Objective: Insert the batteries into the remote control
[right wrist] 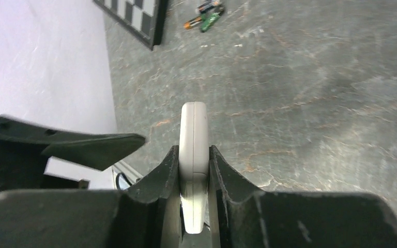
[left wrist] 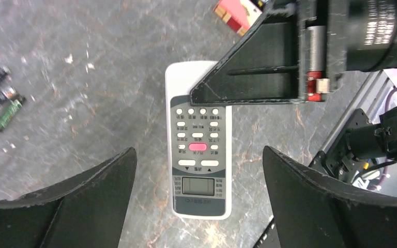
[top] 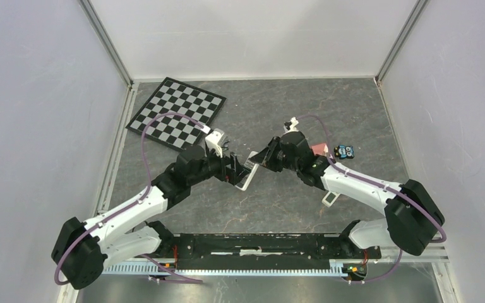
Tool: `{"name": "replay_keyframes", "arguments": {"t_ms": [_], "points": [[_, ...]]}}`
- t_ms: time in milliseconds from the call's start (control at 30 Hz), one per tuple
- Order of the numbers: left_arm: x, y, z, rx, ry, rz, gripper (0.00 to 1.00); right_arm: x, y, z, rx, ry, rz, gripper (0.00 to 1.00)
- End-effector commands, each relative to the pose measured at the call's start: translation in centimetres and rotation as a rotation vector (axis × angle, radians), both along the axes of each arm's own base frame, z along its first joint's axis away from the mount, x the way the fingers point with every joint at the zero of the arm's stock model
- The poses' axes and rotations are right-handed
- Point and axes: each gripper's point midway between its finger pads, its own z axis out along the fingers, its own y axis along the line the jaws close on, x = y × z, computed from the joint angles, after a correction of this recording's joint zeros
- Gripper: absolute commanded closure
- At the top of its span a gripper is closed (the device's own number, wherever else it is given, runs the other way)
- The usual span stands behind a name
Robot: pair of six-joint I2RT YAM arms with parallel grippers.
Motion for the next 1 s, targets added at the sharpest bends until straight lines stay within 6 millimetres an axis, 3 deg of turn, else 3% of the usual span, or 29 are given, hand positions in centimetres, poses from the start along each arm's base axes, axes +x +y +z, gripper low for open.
{"name": "replay_keyframes", "arguments": {"t_ms": [0, 100, 267, 467, 633, 967], "points": [[1.5, -0.8, 6.1, -0.005, -0.376, -0.068, 0.04, 2.5, -2.3, 3.1, -0.012, 0.044, -0.187, 1.00], [0.5, -2.0, 7.5, 0.045, -0.575, -0.195, 0.04, 3.4, -3.6, 4.0, -0.057, 0.134, -0.246, 1.00], [0.1, -3.7, 6.8, 0.177, -0.727, -0.294, 0.05, 4.0, -5.3, 5.0, -0.097, 0.243, -0.338, 1.00], [3.1, -3.9, 6.1, 0.416, -0.942, -0.167, 0.11, 3.7, -5.4, 5.6, -0.035, 0.286, -0.374, 1.00], [4.0, -5.0, 5.5, 0.548, -1.082, -0.166, 0.14, 3.2, -5.0, 5.7, -0.019, 0.307, -0.351, 1.00], [4.3, -5.5, 4.0, 0.561, -1.085, -0.156, 0.52, 2.9, -4.9, 5.5, 0.008, 0.315, -0.328, 1.00]]}}
